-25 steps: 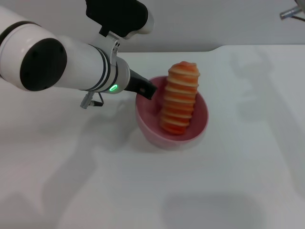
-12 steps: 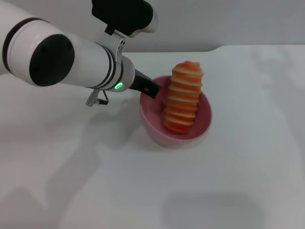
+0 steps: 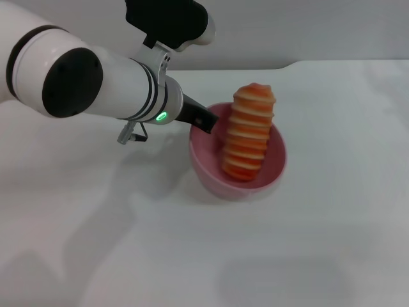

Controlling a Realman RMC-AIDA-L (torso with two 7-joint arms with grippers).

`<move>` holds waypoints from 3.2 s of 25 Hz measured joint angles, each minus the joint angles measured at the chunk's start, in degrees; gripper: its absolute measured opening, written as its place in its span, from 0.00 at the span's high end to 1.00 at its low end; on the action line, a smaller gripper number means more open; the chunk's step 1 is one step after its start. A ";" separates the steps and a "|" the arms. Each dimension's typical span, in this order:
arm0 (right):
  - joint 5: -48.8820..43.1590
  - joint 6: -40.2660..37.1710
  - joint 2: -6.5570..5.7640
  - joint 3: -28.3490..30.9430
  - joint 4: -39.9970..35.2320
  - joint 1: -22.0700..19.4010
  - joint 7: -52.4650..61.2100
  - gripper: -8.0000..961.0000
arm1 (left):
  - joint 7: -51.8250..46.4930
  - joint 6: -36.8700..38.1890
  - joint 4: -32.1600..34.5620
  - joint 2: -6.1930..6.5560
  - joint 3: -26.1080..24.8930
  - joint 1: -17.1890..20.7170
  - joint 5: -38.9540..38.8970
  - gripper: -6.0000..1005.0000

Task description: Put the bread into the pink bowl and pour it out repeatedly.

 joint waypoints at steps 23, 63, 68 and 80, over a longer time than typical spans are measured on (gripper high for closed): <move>2.08 -61.22 0.57 -28.01 28.37 -9.94 -12.95 0.20 | -3.89 0.04 -0.49 0.21 -0.81 1.17 -0.42 0.96; 5.26 -58.34 0.20 -28.57 29.16 -6.66 -13.56 0.20 | -2.53 8.83 -3.60 0.55 3.27 7.92 -5.00 0.95; 5.26 -57.54 0.21 -28.24 28.82 -6.89 -13.56 0.20 | -1.41 9.47 -2.88 0.51 3.55 8.71 -5.25 0.86; 5.18 -56.18 0.27 -28.67 28.15 -7.23 -13.55 0.20 | 3.17 23.86 10.25 0.79 2.67 17.04 2.41 0.28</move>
